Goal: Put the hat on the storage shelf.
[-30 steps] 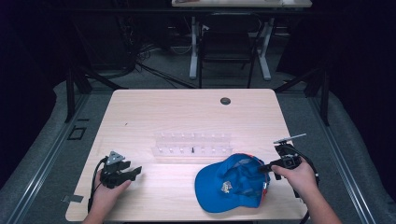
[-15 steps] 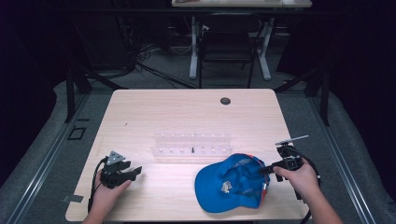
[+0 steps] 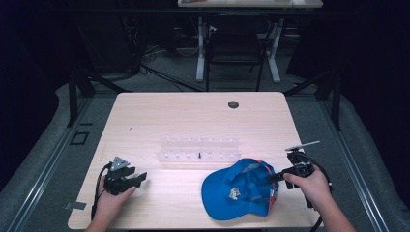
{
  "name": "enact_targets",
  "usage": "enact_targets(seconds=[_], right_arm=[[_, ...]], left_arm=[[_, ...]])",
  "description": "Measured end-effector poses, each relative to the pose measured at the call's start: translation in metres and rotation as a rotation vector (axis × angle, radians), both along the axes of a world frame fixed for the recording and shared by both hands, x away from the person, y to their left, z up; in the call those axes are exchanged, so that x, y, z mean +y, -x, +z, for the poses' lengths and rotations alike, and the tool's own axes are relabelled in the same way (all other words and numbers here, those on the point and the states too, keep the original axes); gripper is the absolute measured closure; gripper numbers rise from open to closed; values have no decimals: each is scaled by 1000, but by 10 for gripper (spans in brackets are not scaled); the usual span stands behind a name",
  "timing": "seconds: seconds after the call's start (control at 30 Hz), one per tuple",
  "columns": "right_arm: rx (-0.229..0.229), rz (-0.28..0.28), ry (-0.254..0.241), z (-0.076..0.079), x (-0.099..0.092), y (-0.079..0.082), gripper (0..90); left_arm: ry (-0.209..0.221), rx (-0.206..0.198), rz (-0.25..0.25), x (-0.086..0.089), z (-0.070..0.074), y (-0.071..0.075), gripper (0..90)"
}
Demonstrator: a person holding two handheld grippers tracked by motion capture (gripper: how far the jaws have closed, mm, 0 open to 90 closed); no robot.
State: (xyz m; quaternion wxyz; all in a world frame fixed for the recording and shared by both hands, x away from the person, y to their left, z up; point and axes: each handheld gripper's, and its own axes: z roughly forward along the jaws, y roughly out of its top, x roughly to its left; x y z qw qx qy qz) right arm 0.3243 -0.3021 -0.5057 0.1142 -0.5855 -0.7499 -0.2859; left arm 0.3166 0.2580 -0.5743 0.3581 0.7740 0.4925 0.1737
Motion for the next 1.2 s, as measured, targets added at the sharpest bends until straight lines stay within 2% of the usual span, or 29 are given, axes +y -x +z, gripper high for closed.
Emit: enact_targets(seconds=[0.13, 0.27, 0.3, 0.33, 0.37, 0.4, 0.47, 0.5, 0.53, 0.67, 0.73, 0.77, 0.83, 0.9, 0.93, 1.03, 1.07, 1.1, 1.13, 1.2], right_arm=[[-10, -1, -9, 7, 4, 0, 763], [-2, 11, 11, 14, 8, 0, 770], [14, 16, 22, 17, 8, 0, 770], [7, 10, 30, 18, 10, 0, 770], [15, -23, 15, 20, 12, 2, 770], [18, -4, 27, 22, 11, 1, 771], [24, -29, 28, 27, 13, 1, 772], [31, -11, 48, 34, 11, 0, 773], [31, -11, 48, 34, 11, 0, 773], [33, -47, 43, 45, 14, 1, 774], [45, -45, 48, 51, 14, 1, 774], [55, -22, 52, 57, 13, 0, 774], [48, -44, 54, 60, 16, 0, 774], [64, -21, 68, 67, 16, -1, 774], [57, -37, 62, 70, 18, 0, 774], [63, -15, 75, 79, 21, -1, 775], [60, -25, 72, 81, 24, -1, 774], [69, -3, 75, 84, 24, -1, 774], [64, -19, 69, 85, 27, -1, 775], [64, -9, 62, 91, 29, -1, 775]], left_arm=[[0, -1, 0, 0, 0, 0, 432], [0, -3, -1, 1, 0, 0, 432], [0, -3, -1, 1, 0, 0, 431], [0, -3, -1, 1, 0, 0, 432], [0, -3, -1, 1, 0, 0, 432], [0, -3, -1, 1, 0, 0, 431], [1, -4, -1, 1, 0, 0, 432], [-2, -5, -2, 1, 0, 0, 432], [-2, -5, -1, 1, 0, 0, 432], [-3, -5, 0, 1, 0, 0, 432], [-4, -5, -1, 1, 1, 0, 432], [-4, -5, -1, 1, 0, 0, 431], [-3, -5, 0, 1, 0, 0, 431], [-1, -2, -2, 1, 1, 0, 432], [0, -2, -1, 1, 1, 0, 432], [5, -2, 2, 1, 1, 0, 432], [4, -1, 3, 1, 1, 0, 432], [2, 5, 1, 2, 1, 0, 432], [2, 6, 1, 2, 1, 0, 432], [6, -4, 6, 2, 1, 0, 432]])
